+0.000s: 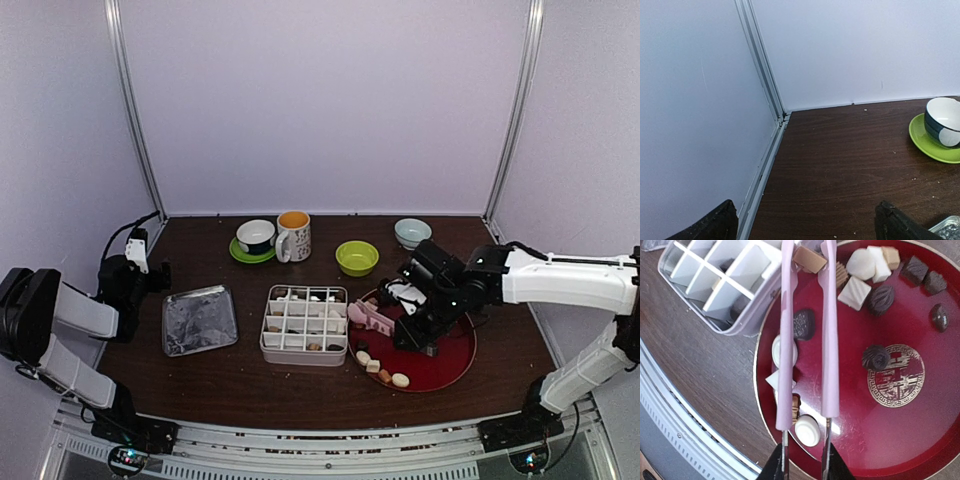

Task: Pack the chocolate
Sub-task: Pick up the fake chocolate from the plate, then place the fake chocolate in the empty pocket of the box, then move the packing box to the corner of the board.

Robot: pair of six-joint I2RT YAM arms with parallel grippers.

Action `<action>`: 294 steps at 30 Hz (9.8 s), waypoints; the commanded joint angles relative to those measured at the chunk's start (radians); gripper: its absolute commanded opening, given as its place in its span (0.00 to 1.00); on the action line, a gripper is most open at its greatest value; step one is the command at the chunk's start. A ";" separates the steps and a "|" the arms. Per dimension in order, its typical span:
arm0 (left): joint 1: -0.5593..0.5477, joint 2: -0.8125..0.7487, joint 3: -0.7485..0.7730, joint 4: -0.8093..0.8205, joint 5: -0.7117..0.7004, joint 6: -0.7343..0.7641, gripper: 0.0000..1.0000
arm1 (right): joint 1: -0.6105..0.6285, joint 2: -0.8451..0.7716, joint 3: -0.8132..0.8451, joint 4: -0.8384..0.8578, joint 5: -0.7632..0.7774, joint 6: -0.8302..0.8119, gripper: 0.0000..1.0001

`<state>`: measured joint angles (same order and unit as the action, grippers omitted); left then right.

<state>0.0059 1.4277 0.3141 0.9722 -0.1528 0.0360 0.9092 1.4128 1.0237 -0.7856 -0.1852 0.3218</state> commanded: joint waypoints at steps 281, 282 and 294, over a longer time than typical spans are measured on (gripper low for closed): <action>-0.700 -0.035 0.513 -1.164 0.318 -0.407 0.76 | 0.138 0.030 0.381 -0.335 0.017 0.141 0.24; -0.700 -0.044 0.513 -1.160 0.301 -0.416 0.92 | 0.137 0.022 0.376 -0.329 0.021 0.144 0.24; -0.706 0.059 0.538 -1.154 0.488 -0.393 0.80 | 0.117 -0.002 0.345 -0.308 0.021 0.152 0.24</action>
<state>-0.6914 1.4815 0.8410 -0.2192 0.2409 -0.4133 1.0325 1.4338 1.3762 -1.1118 -0.1936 0.4603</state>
